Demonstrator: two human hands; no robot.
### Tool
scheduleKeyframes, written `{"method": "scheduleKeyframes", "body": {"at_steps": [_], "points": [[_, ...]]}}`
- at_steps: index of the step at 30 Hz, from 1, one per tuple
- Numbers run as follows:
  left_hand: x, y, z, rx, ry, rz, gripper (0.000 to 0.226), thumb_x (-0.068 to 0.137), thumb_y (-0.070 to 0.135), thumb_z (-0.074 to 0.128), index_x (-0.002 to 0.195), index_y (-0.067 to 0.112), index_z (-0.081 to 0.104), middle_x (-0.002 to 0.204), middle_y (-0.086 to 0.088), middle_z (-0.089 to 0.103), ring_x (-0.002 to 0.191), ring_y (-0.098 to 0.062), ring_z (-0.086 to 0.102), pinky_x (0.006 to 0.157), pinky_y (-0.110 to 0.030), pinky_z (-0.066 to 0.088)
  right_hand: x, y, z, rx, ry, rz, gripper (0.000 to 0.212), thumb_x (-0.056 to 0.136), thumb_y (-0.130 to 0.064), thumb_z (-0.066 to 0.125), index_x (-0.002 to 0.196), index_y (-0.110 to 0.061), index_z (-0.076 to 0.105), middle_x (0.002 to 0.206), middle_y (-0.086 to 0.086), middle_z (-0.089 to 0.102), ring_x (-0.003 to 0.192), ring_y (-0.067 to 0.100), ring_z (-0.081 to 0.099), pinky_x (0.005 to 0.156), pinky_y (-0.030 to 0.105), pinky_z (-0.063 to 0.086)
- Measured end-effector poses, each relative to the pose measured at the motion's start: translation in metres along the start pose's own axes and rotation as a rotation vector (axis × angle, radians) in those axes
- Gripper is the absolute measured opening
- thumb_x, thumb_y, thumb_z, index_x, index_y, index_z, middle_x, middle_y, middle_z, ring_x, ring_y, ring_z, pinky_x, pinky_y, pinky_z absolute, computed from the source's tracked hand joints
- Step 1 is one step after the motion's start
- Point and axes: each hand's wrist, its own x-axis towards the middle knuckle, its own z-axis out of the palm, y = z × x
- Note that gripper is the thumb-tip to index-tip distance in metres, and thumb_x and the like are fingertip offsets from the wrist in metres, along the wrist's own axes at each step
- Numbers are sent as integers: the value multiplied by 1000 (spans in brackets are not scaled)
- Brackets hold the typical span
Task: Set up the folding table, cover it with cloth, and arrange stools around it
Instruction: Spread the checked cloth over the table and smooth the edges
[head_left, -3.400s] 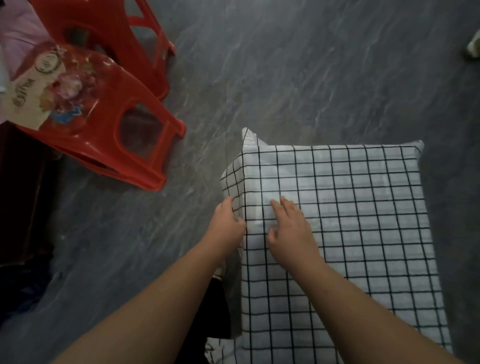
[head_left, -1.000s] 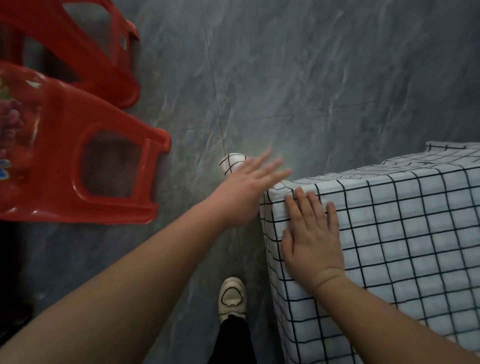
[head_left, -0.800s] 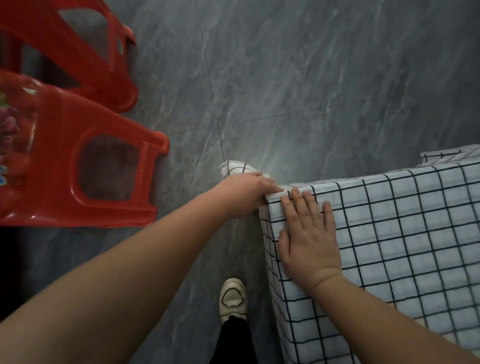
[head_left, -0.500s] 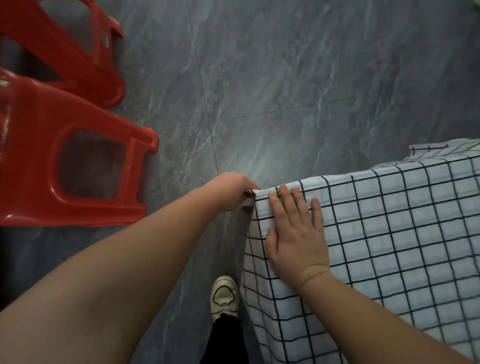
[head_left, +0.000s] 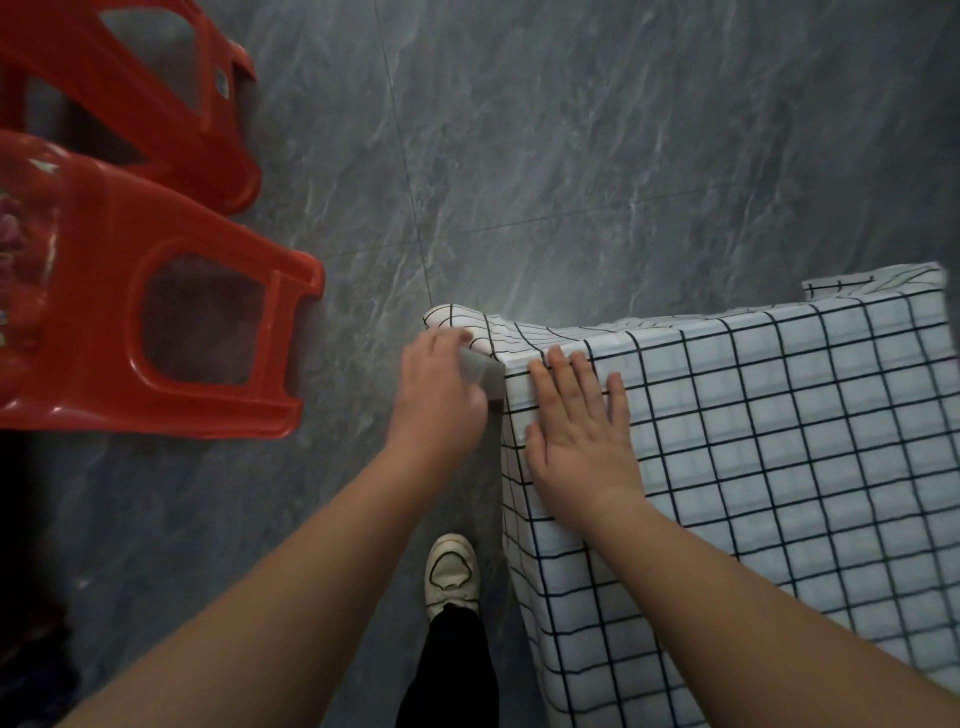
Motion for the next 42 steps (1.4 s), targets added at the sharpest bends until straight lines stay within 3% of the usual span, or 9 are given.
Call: {"method": "scheduleKeyframes", "body": {"at_steps": [2, 5, 8, 13, 17, 20, 25, 32, 42], "points": [[-37, 14, 4, -266, -37, -261, 33, 78, 1, 56, 104, 20, 55, 107, -3, 55, 95, -19, 53, 84, -20, 39, 1, 0, -5, 50, -53, -5, 69, 100, -41, 25, 159, -26, -6, 164, -7, -21, 150, 13, -25, 118, 45, -23], [-77, 30, 25, -652, -201, -567, 16, 89, 15, 57, 97, 28, 55, 101, -3, 63, 91, -26, 63, 78, -42, 52, -1, 1, -15, 91, -72, -13, 71, 98, -41, 25, 160, -27, -6, 167, -6, -18, 150, 12, -26, 118, 44, -24], [-90, 35, 35, -665, -130, -546, 21, 95, 15, 57, 101, 35, 55, 107, 5, 61, 101, -21, 62, 87, -42, 53, -1, 5, -19, 207, -31, -24, 69, 95, -33, 30, 161, -27, 9, 169, -6, -6, 152, 11, -18, 120, 42, -20], [-96, 41, 46, -493, -88, -469, 40, 89, 18, 70, 117, 33, 45, 112, 4, 55, 87, -4, 59, 70, -18, 47, -1, 13, -24, 606, 80, -8, 77, 72, -5, 44, 147, -25, 47, 165, 1, 22, 154, 14, 11, 121, 32, -14], [-100, 45, 54, -465, -58, -461, 52, 84, 5, 66, 117, 35, 40, 116, -4, 55, 82, -11, 63, 74, -33, 56, -6, 22, -28, 958, 144, 68, 70, 63, 1, 40, 126, -22, 62, 155, 5, 41, 147, 14, 30, 125, 39, 14], [-101, 48, 56, -454, -45, -452, 58, 77, 10, 61, 117, 44, 38, 121, -9, 55, 94, -20, 65, 87, -45, 57, -16, 26, -37, 1108, 205, 131, 59, 65, 0, 42, 114, -23, 64, 146, 2, 51, 140, 10, 41, 120, 28, 28], [-107, 55, 59, -365, -13, -414, 71, 71, 10, 57, 136, 32, 38, 127, -2, 43, 115, -26, 57, 104, -47, 47, -63, 50, -44, 888, 344, 93, 53, 70, 7, 44, 113, -15, 67, 129, 0, 61, 127, 11, 51, 114, 29, 37], [-172, 83, 70, -134, -33, -280, 71, 86, 4, 54, 151, 17, 31, 154, -6, 26, 141, -23, 27, 120, -36, 24, -180, 121, -19, 379, 153, 100, 50, 79, -1, 61, 124, -22, 65, 137, 3, 54, 128, 22, 44, 108, 45, 39], [-361, 93, 133, -58, -86, -493, 64, 88, 4, 53, 143, 34, 39, 159, -1, 12, 143, -27, 27, 113, -44, 38, -332, 174, -2, 55, -184, 84, 57, 96, -34, 55, 150, -38, 36, 163, 0, 23, 149, 21, 13, 119, 48, 19]]}}
